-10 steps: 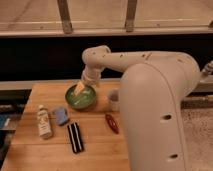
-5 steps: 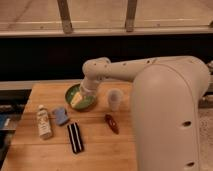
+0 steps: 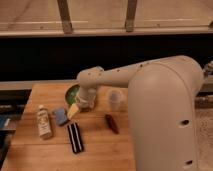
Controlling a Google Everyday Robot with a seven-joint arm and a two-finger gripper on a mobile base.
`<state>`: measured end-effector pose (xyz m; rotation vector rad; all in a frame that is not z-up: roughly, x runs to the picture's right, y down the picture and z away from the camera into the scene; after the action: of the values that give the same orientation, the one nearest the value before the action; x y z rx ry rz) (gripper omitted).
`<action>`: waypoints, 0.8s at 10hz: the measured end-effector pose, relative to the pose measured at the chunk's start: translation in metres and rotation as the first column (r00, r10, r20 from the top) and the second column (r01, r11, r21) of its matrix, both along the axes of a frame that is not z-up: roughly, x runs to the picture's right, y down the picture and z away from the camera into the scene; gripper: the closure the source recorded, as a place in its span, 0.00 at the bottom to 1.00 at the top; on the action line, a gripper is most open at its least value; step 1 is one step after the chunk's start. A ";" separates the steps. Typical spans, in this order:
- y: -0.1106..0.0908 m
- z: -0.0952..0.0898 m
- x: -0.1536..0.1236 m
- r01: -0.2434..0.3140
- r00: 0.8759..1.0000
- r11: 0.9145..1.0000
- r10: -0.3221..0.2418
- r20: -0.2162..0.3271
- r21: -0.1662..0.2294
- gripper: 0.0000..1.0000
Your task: Place the eraser on the white sponge
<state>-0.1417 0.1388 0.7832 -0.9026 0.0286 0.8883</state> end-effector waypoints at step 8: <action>0.019 -0.002 -0.025 0.086 0.995 0.995 -0.088 -0.053 -0.041 0.20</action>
<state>-0.1671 0.1582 0.7815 -0.9064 0.1321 0.8334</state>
